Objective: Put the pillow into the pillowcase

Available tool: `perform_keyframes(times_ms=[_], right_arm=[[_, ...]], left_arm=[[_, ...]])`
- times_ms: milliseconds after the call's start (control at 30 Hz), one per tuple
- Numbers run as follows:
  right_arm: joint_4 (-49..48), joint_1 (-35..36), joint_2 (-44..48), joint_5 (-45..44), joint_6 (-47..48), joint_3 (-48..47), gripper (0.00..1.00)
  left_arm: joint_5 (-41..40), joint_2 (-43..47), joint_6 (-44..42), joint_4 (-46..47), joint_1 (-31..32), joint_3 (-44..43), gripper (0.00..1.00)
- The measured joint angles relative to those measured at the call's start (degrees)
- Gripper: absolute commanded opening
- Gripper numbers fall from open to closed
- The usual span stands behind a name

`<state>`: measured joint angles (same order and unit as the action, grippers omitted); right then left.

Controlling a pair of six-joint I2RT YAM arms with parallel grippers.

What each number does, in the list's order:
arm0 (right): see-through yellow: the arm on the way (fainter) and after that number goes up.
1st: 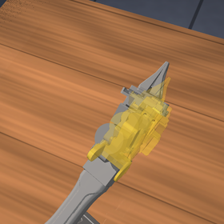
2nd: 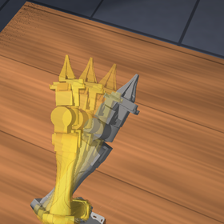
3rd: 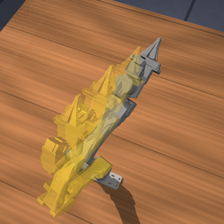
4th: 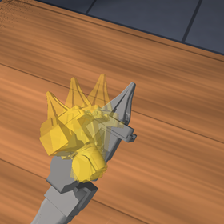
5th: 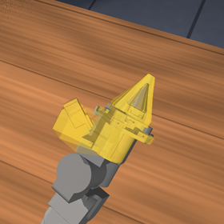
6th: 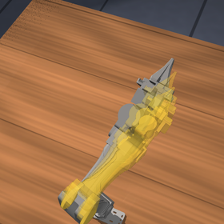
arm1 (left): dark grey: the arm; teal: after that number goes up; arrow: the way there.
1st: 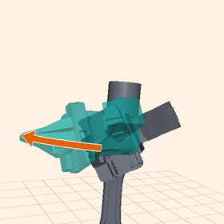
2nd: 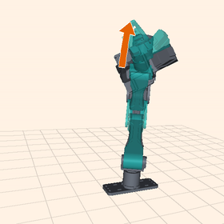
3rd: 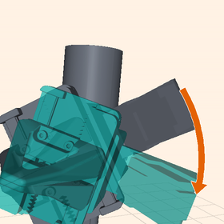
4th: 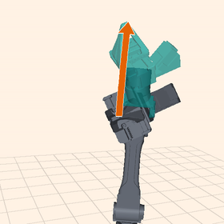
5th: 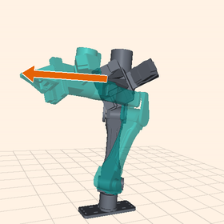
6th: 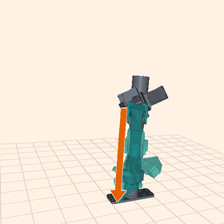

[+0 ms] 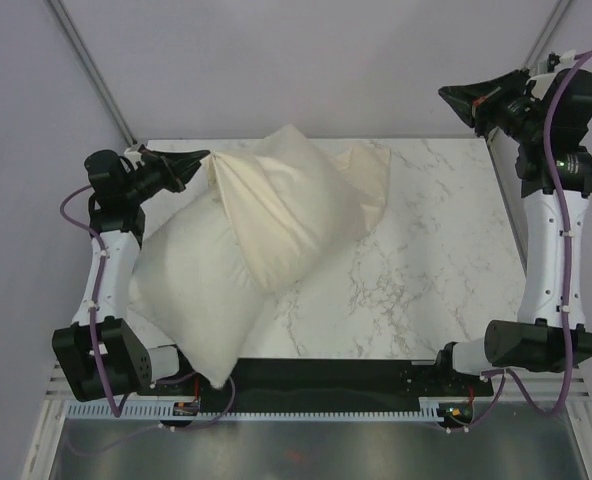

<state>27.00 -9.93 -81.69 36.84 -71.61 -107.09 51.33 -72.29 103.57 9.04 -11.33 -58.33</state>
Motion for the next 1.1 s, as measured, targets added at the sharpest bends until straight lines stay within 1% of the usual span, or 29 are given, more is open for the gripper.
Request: perform_keyframes(times_ms=[67,100,133,167,200,233,300,433,467,533,567,600,667,800,933,1100], right_arm=[[0.0,0.4,0.4,-1.3,2.7,4.4,0.0],[-0.3,1.0,0.4,-1.7,5.0,7.0,0.02],[-0.3,2.3,0.4,-2.3,8.1,9.7,0.06],[-0.5,3.9,0.6,-3.0,11.4,12.8,0.15],[-0.3,6.5,1.1,-4.4,14.5,16.2,0.46],[0.1,9.5,1.9,-5.8,17.7,19.8,0.58],[-0.5,16.6,4.2,-8.8,23.0,27.1,0.69],[-3.5,31.0,11.9,-14.0,30.7,42.8,0.7],[-4.6,32.8,13.4,-15.6,32.0,45.4,0.71],[-7.7,40.0,14.7,-20.5,34.5,48.7,0.72],[-9.1,42.7,14.2,-22.4,35.4,49.2,0.73],[-10.8,46.3,13.2,-25.1,36.5,49.4,0.76],[-14.8,53.8,9.3,-30.7,38.9,49.4,0.78],[-20.5,66.5,-1.4,-42.0,43.0,47.7,0.8],[-25.6,73.4,-11.1,-51.8,46.3,44.2,0.8],[-31.4,77.5,-21.3,-61.9,51.4,35.6,0.8]], left_arm=[[-0.5,0.0,-0.2,-3.5,0.2,-3.5,0.02],[-1.3,-0.1,-0.4,-4.4,0.2,-4.9,0.02],[-2.1,-0.3,-0.8,-4.8,0.1,-6.4,0.02],[-2.5,-0.5,-1.4,-4.9,0.0,-7.6,0.02],[-2.8,-0.6,-2.1,-4.8,0.0,-8.5,0.02],[-2.8,-0.9,-3.0,-4.6,0.0,-9.2,0.02],[-2.7,-1.7,-5.5,-4.2,0.0,-9.6,0.02],[-2.4,-4.0,-11.1,-4.0,-0.1,-7.8,0.03],[-2.2,-4.4,-12.5,-4.0,-0.2,-6.9,0.03],[-1.5,-5.5,-14.8,-4.1,-0.3,-5.6,0.03],[-1.2,-6.1,-16.0,-4.1,-0.2,-5.2,0.03],[-0.9,-6.8,-17.1,-4.1,-0.2,-4.9,0.03],[-0.5,-7.6,-19.3,-4.2,-0.2,-4.5,0.03],[0.0,-7.8,-24.9,-6.2,-0.2,-4.6,0.02],[-0.3,-7.8,-32.9,-13.1,-0.2,-7.7,0.03],[-2.4,-7.3,-43.1,-21.3,-0.6,-12.7,0.03]])
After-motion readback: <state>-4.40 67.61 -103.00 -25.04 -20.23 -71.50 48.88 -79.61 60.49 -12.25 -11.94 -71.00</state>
